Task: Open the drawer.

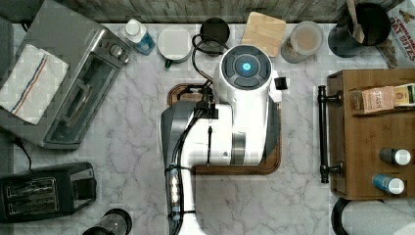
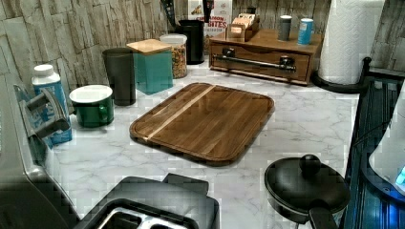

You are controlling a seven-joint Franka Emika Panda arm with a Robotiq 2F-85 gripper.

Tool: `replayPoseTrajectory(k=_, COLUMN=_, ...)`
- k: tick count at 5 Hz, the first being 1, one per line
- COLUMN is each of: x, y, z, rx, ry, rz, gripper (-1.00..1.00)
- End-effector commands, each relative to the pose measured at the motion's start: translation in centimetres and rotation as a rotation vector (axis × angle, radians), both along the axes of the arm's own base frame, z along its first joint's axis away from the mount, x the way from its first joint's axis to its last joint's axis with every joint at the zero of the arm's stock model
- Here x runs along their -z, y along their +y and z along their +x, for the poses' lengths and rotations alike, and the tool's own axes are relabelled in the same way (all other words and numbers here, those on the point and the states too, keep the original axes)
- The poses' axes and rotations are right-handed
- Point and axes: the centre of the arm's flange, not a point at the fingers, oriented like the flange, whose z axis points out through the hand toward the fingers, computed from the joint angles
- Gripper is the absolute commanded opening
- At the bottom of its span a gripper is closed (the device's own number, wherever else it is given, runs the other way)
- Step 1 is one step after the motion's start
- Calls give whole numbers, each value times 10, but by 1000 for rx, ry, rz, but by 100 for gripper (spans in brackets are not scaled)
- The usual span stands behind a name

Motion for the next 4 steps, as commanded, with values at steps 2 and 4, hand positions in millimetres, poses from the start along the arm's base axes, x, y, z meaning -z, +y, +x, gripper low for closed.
replayPoseTrajectory(k=2, x=32, y=-121, z=-42, rx=-345, ry=-89, rz=-16, gripper=100)
replayPoseTrajectory(k=4, x=54, y=-179, z=-61, rx=-452, ry=-150, rz=-66, gripper=100)
